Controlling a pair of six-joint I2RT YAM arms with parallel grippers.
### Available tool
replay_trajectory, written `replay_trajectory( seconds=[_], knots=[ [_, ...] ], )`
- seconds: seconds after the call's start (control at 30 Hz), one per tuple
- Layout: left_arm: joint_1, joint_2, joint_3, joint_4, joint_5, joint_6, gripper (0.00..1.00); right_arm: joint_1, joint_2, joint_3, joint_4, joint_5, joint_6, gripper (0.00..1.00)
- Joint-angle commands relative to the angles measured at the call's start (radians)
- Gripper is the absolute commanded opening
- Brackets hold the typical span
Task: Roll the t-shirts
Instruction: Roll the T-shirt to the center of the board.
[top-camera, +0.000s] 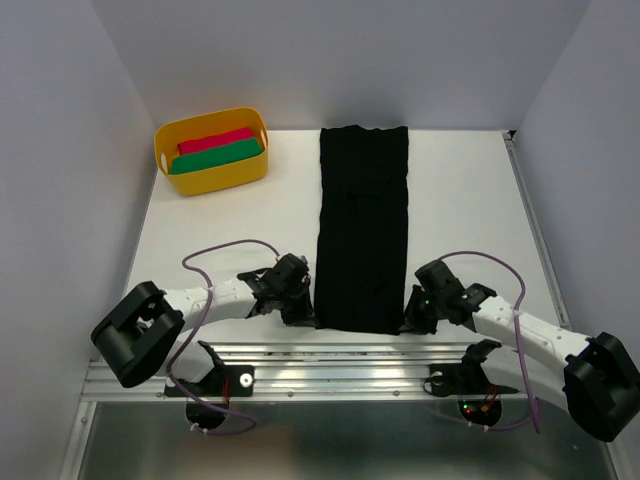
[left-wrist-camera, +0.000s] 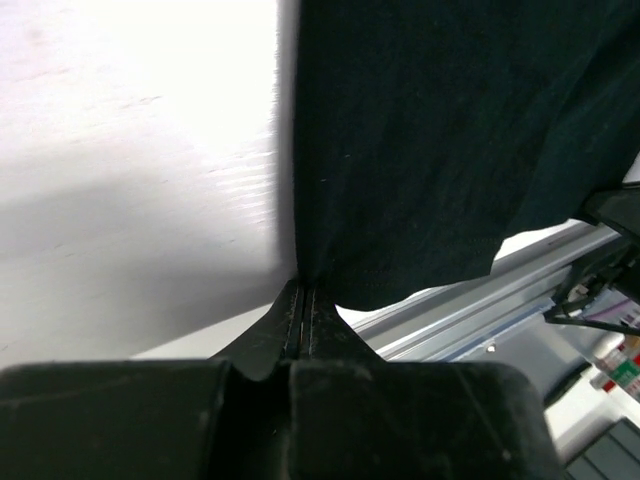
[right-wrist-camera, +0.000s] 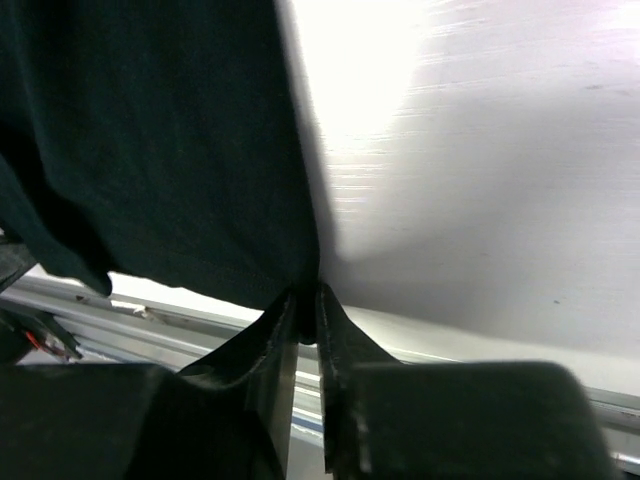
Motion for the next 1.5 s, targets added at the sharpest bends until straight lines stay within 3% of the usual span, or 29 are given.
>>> replay_trajectory(
  seconds=[0.0, 0.33, 0.5, 0.97, 1.47],
  knots=[
    [-0.005, -0.051, 0.008, -0.115, -0.085, 0.003, 0.0, 0.009, -0.02, 0.014, -0.055, 0.047, -0.006, 0.2],
    [-0.006, -0.059, 0.013, -0.115, -0.086, 0.001, 0.0, 0.009, -0.022, 0.011, -0.047, 0.033, 0.0, 0.23],
    [-0.006, -0.068, 0.019, -0.117, -0.087, -0.003, 0.0, 0.009, -0.034, 0.014, -0.049, 0.035, 0.003, 0.01],
    [-0.006, -0.119, 0.097, -0.168, -0.135, -0.02, 0.0, 0.009, -0.059, 0.104, -0.087, 0.071, 0.002, 0.01],
    [0.014, -0.021, 0.266, -0.235, -0.224, 0.011, 0.0, 0.009, 0.033, 0.325, -0.167, 0.32, -0.052, 0.01]
  ],
)
